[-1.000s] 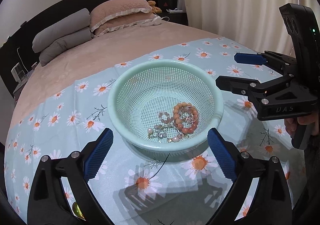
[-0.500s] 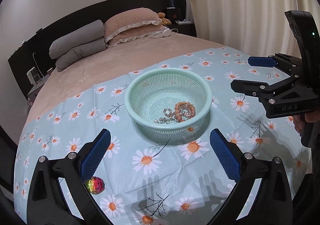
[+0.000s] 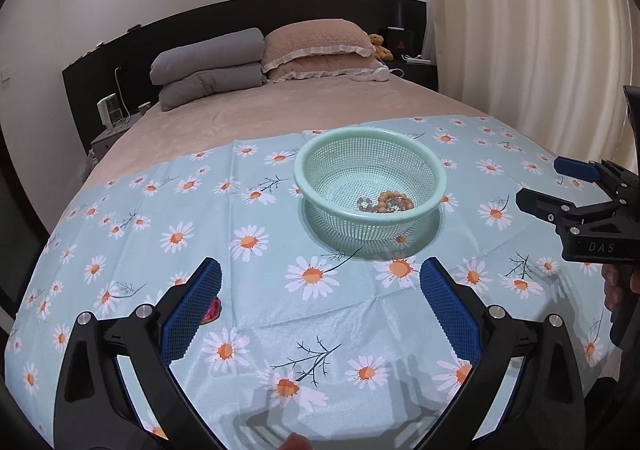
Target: Organize jewelry
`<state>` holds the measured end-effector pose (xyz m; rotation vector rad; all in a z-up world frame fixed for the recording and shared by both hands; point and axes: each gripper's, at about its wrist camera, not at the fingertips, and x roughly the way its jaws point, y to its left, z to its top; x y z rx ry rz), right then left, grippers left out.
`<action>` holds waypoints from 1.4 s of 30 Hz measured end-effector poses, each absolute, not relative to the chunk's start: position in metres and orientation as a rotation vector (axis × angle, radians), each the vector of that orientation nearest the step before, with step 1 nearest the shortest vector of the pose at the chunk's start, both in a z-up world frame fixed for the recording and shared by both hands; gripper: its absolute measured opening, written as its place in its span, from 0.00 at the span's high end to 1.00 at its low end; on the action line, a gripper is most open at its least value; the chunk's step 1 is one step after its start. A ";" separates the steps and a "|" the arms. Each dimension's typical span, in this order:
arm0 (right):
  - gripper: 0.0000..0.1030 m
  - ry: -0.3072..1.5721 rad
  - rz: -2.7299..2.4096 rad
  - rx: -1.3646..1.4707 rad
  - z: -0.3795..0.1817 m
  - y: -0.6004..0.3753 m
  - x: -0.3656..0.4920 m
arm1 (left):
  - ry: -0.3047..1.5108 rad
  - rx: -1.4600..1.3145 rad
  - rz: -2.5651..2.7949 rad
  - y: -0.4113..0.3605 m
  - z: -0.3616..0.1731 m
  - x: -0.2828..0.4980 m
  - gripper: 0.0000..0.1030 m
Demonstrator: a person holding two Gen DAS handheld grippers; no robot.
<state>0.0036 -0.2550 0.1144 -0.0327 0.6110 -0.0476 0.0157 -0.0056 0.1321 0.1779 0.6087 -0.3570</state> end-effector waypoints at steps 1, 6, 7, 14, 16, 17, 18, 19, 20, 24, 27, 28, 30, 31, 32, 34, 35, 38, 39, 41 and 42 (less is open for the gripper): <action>0.08 0.611 -0.050 -0.023 0.110 -0.255 0.003 | 0.610 0.160 -0.353 -0.004 0.129 0.015 0.05; 0.08 0.582 -0.068 0.012 0.088 -0.252 -0.003 | 0.629 0.107 -0.355 -0.001 0.109 0.018 0.05; 0.08 0.575 -0.076 0.027 0.082 -0.251 -0.004 | 0.627 0.097 -0.358 0.000 0.104 0.018 0.05; 0.08 0.573 -0.092 0.003 0.063 -0.242 -0.001 | 0.654 0.121 -0.268 0.002 0.071 0.027 0.05; 0.08 0.566 -0.067 0.005 0.063 -0.236 0.000 | 0.667 0.118 -0.258 0.000 0.067 0.030 0.05; 0.08 0.564 -0.056 0.005 0.062 -0.232 -0.001 | 0.673 0.116 -0.249 0.000 0.065 0.031 0.05; 0.08 0.564 -0.042 0.002 0.061 -0.228 -0.002 | 0.679 0.111 -0.241 0.001 0.064 0.031 0.05; 0.08 0.563 -0.034 -0.002 0.060 -0.226 -0.003 | 0.685 0.101 -0.242 0.002 0.063 0.031 0.05; 0.08 0.556 -0.031 -0.008 0.060 -0.223 -0.005 | 0.687 0.087 -0.259 0.004 0.063 0.031 0.05; 0.08 0.542 -0.047 -0.037 0.058 -0.214 -0.009 | 0.660 0.098 -0.289 0.002 0.067 0.025 0.05; 0.07 0.541 -0.061 -0.052 0.056 -0.211 -0.011 | 0.624 0.141 -0.269 -0.003 0.072 0.019 0.05; 0.07 0.538 -0.069 -0.050 0.057 -0.212 -0.011 | 0.621 0.147 -0.271 -0.004 0.073 0.018 0.05; 0.07 0.539 -0.061 -0.015 0.057 -0.216 -0.012 | 0.625 0.140 -0.286 -0.005 0.075 0.016 0.05; 0.07 0.542 -0.055 0.005 0.057 -0.218 -0.012 | 0.623 0.135 -0.292 -0.004 0.076 0.014 0.05; 0.07 0.543 -0.056 0.017 0.057 -0.220 -0.012 | 0.618 0.135 -0.295 -0.004 0.077 0.013 0.05; 0.07 0.546 -0.073 0.019 0.056 -0.222 -0.012 | 0.615 0.142 -0.291 -0.006 0.078 0.010 0.05; 0.07 0.547 -0.079 0.015 0.056 -0.221 -0.011 | 0.616 0.139 -0.291 -0.006 0.078 0.010 0.05; 0.07 0.551 -0.085 0.013 0.055 -0.222 -0.011 | 0.608 0.144 -0.292 -0.007 0.078 0.007 0.05; 0.07 0.554 -0.085 0.011 0.055 -0.223 -0.010 | 0.594 0.151 -0.280 -0.008 0.079 0.005 0.05; 0.07 0.545 -0.105 -0.002 0.056 -0.223 -0.011 | 0.582 0.167 -0.281 -0.011 0.080 0.003 0.05; 0.07 0.545 -0.111 -0.003 0.055 -0.223 -0.011 | 0.581 0.171 -0.286 -0.012 0.080 0.002 0.05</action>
